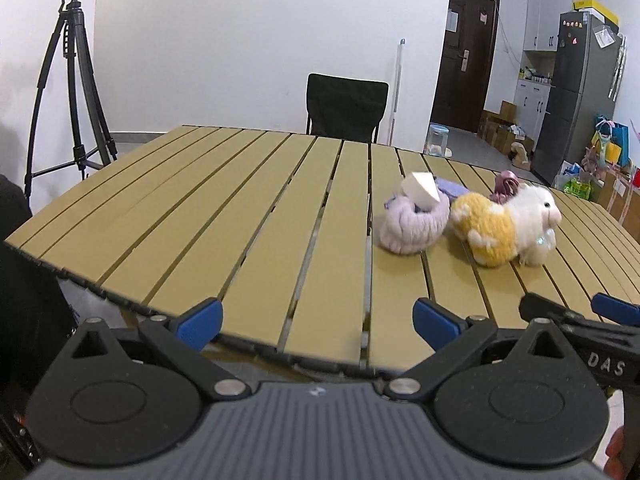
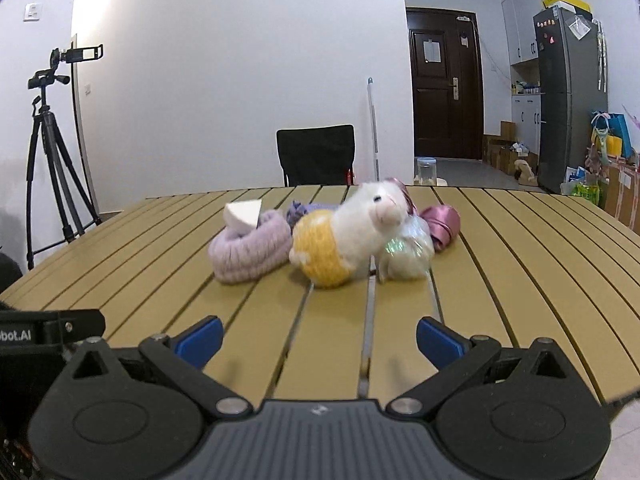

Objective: Collect trash
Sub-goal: 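Raise both tools back toward the remaining items on the table, then grasp the alpaca plush with the right gripper while left grasps the white sponge wedge, then carry the sponge wedge and alpaca plush down toward the black bin, then open the left gripper over the bin to drop the sponge wedge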

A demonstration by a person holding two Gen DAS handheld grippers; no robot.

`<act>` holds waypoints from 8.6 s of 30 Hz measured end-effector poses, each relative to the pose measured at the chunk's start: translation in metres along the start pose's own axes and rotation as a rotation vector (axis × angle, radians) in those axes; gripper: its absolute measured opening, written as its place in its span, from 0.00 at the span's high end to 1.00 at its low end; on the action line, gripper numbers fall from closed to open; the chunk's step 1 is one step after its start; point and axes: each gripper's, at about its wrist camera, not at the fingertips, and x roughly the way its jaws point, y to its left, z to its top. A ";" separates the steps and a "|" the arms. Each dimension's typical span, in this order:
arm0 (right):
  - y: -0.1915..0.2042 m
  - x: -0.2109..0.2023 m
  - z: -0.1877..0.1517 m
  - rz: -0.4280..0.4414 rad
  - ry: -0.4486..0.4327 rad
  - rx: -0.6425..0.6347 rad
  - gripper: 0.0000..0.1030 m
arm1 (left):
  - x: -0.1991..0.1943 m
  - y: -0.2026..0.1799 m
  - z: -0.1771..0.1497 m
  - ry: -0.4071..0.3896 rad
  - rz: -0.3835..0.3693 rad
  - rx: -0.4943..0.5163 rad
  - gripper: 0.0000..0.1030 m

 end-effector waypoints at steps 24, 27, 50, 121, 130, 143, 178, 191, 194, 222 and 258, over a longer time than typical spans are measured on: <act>-0.014 0.129 0.048 -0.050 0.093 0.279 0.09 | 0.070 0.012 0.056 0.014 -0.005 -0.038 0.00; -0.015 0.133 0.048 -0.057 0.092 0.298 0.10 | 0.074 0.014 0.056 0.018 0.003 -0.037 0.00; -0.017 0.096 0.049 -0.046 0.007 0.288 0.40 | 0.072 0.006 0.070 -0.031 -0.014 -0.030 0.00; -0.091 0.011 0.018 -0.083 -0.105 0.253 0.40 | 0.081 -0.067 0.081 -0.116 -0.244 0.062 0.71; -0.084 -0.013 0.010 -0.064 -0.098 0.261 0.40 | 0.035 -0.063 0.074 -0.164 -0.264 0.069 0.71; -0.066 -0.065 -0.008 -0.044 -0.084 0.231 0.40 | -0.038 -0.058 0.037 -0.180 -0.273 0.133 0.71; -0.021 -0.158 -0.138 0.014 0.129 0.133 0.40 | -0.110 -0.036 -0.118 0.054 -0.223 0.232 0.71; -0.022 -0.139 -0.196 0.008 0.282 0.130 0.40 | -0.075 -0.029 -0.181 0.246 -0.190 0.255 0.71; -0.025 -0.135 -0.210 -0.001 0.321 0.126 0.40 | -0.066 -0.028 -0.188 0.288 -0.168 0.260 0.71; -0.064 -0.096 -0.259 -0.120 0.517 0.253 0.40 | 0.006 -0.021 -0.214 0.546 -0.106 0.196 0.71; -0.139 -0.041 -0.238 -0.305 0.455 0.356 0.40 | 0.080 -0.116 -0.183 0.583 -0.129 0.176 0.71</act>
